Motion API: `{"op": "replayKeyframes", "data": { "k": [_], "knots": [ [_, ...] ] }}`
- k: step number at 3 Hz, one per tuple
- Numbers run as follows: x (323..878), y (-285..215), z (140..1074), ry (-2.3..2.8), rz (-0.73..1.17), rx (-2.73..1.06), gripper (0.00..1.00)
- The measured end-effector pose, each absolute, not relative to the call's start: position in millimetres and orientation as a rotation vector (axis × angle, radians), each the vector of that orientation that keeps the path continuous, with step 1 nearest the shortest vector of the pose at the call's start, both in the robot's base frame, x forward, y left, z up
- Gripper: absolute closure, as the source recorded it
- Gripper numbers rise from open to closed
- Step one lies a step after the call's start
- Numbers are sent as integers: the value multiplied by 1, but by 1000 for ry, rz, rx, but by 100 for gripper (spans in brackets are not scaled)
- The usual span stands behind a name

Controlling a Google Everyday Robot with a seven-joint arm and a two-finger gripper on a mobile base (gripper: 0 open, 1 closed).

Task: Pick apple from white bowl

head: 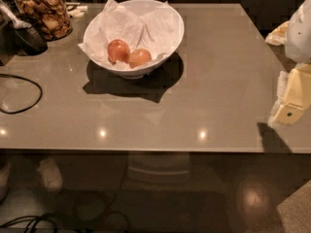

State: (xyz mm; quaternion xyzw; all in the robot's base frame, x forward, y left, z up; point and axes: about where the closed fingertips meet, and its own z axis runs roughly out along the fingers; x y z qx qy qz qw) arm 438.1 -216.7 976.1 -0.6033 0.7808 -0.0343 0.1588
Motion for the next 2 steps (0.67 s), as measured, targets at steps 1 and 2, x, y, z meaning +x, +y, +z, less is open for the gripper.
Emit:
{"op": "replayKeyframes", "data": {
  "k": [1,2],
  "knots": [
    [438,-217,976,2232,-98,-1725,0],
    [458,-204,976,2241,-109,-1717,0]
  ]
}}
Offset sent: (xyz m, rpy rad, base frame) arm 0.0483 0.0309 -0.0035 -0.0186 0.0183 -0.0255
